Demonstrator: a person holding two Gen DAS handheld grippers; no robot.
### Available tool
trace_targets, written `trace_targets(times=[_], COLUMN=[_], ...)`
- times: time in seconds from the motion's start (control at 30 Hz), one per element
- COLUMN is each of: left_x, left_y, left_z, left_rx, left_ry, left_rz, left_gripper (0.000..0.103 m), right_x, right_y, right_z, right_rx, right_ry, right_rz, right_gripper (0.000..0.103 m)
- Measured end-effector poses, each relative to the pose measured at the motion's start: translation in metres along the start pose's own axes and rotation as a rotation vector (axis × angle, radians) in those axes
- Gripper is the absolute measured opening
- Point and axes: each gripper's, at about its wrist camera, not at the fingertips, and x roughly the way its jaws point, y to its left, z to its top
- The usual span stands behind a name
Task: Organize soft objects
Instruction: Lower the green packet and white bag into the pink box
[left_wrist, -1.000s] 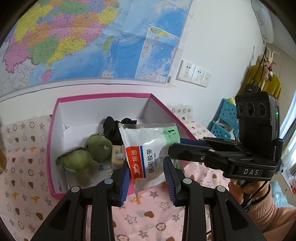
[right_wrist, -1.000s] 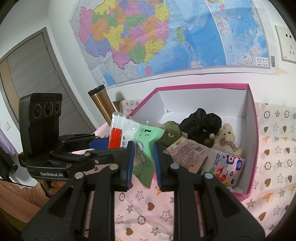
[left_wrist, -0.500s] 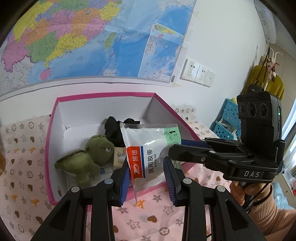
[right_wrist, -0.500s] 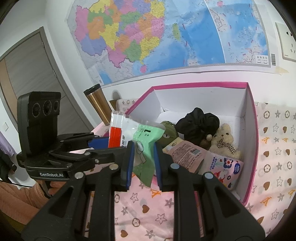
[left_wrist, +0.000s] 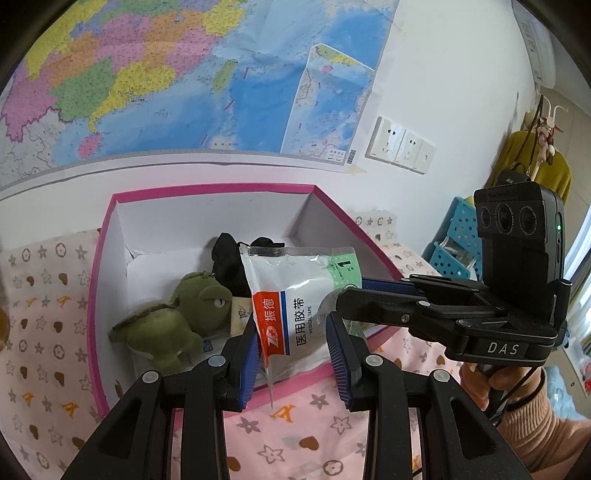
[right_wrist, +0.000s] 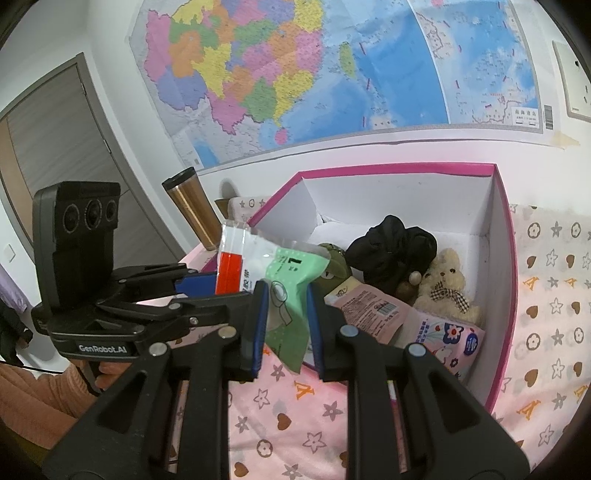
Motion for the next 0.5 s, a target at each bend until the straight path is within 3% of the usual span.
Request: trace_targets(times=[0.5], left_x=[0.0031], left_y=[0.0014], left_z=[0.0026], left_rx=[-0.003], left_ry=[-0.001], left_rz=[-0.001], left_gripper=[0.034], right_x=[0.0014], right_y=[-0.0031], right_z=[0.0034], right_rx=[0.004], right_ry=[-0.001], right_rz=[-0.001], right_gripper=[0.023])
